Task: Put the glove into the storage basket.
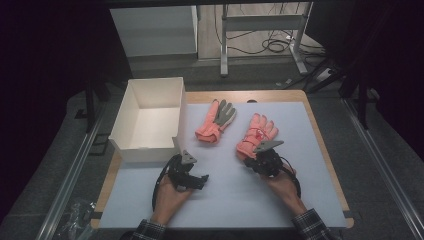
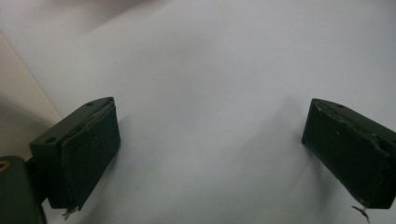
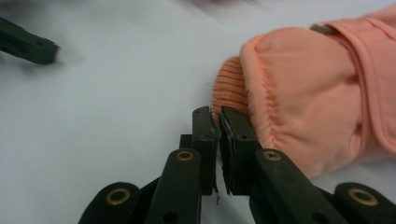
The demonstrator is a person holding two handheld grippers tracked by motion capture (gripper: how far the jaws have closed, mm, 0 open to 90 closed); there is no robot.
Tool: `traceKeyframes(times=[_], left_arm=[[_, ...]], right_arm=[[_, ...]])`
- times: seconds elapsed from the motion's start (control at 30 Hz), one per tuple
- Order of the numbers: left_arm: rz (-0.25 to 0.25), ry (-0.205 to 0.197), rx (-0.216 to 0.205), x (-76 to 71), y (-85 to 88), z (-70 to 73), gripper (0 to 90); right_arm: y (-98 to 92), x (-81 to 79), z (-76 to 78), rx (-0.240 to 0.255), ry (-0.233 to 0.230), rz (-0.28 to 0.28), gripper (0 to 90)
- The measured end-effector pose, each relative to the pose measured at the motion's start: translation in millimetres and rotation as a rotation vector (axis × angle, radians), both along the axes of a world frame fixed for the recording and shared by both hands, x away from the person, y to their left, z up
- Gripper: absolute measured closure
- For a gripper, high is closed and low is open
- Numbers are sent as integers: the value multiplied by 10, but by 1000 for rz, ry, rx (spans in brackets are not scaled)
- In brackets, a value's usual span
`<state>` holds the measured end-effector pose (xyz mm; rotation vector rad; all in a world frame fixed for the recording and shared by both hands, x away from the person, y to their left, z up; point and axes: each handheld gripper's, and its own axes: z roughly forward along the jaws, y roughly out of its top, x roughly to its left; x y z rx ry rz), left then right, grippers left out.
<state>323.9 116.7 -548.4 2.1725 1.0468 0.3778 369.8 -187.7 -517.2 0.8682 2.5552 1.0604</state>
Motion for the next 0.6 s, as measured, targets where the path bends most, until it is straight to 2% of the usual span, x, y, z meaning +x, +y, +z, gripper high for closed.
traceKeyframes(times=[0.13,0.23,0.3,0.43,0.6], left_arm=[[0,0,0,1,0,0,40],[0,0,0,1,0,0,40],[0,0,0,1,0,0,41],[-1,0,1,1,1,0,41],[0,0,2,0,1,1,41]], right_arm=[[-159,65,-18,-9,3,-44,833],[-199,76,-22,11,24,-52,820],[-163,57,-2,6,16,-33,811],[-41,58,82,28,10,3,767],[161,209,211,28,-2,25,712]])
